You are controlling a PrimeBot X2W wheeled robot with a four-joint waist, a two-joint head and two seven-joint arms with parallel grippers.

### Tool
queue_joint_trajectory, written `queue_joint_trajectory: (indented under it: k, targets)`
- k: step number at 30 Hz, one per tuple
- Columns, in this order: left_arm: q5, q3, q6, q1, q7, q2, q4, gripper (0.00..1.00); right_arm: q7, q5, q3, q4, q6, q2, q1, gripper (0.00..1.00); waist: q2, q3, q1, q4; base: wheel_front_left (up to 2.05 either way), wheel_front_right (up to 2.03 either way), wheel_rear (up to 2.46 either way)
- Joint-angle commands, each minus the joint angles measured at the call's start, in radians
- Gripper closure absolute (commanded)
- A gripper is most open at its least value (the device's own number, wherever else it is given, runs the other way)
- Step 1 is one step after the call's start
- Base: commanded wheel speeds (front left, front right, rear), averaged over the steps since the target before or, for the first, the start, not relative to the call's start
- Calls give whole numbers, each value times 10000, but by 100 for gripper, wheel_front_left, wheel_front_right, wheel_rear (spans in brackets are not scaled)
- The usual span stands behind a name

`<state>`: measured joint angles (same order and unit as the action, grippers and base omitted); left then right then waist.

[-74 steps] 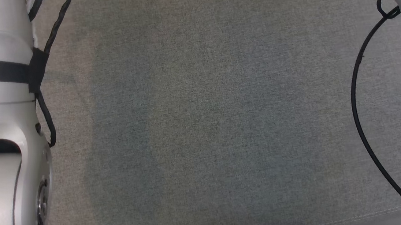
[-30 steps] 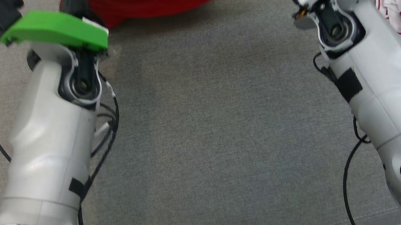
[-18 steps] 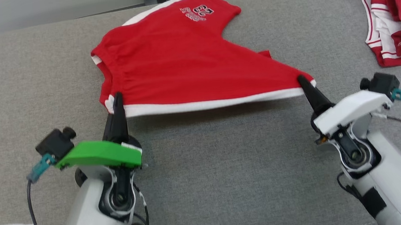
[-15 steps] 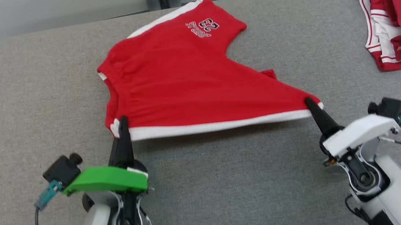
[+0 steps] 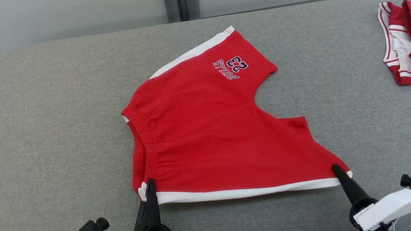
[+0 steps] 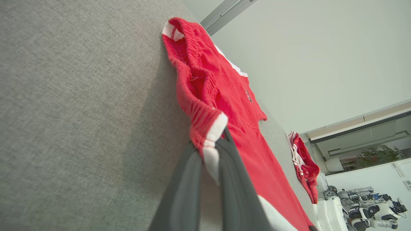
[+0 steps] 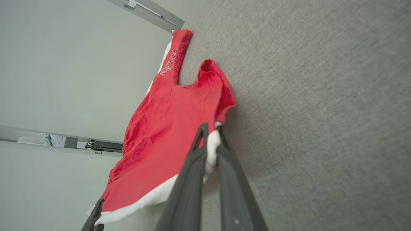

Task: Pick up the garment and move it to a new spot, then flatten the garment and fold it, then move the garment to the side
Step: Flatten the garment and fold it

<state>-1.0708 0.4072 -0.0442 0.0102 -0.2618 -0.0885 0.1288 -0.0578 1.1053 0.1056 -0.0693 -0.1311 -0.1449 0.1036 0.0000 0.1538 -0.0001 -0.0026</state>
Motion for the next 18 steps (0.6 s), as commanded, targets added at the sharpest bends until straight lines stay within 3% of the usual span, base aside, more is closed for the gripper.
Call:
queue_joint_trajectory:
  k: [1, 9, 18]
  targets:
    - [83, -29, -56, 14, 15, -114, -137, 100, -155, -228, -298, 277, 10, 96, 72, 100, 0, 48, 1, 46, 0, 0, 0]
    - [42, 66, -39, -764, 288, -54, -286, 100, -1244, -1103, -1455, 739, 10, 697, -1043, 100, 0, 246, 1, 238, 0, 0, 0]
    - [-321, -5, 94, -2538, 669, 161, 286, 100, -2335, -2122, -2123, -476, 7, 882, -3757, 100, 0, 801, 1, 662, 0, 0, 0]
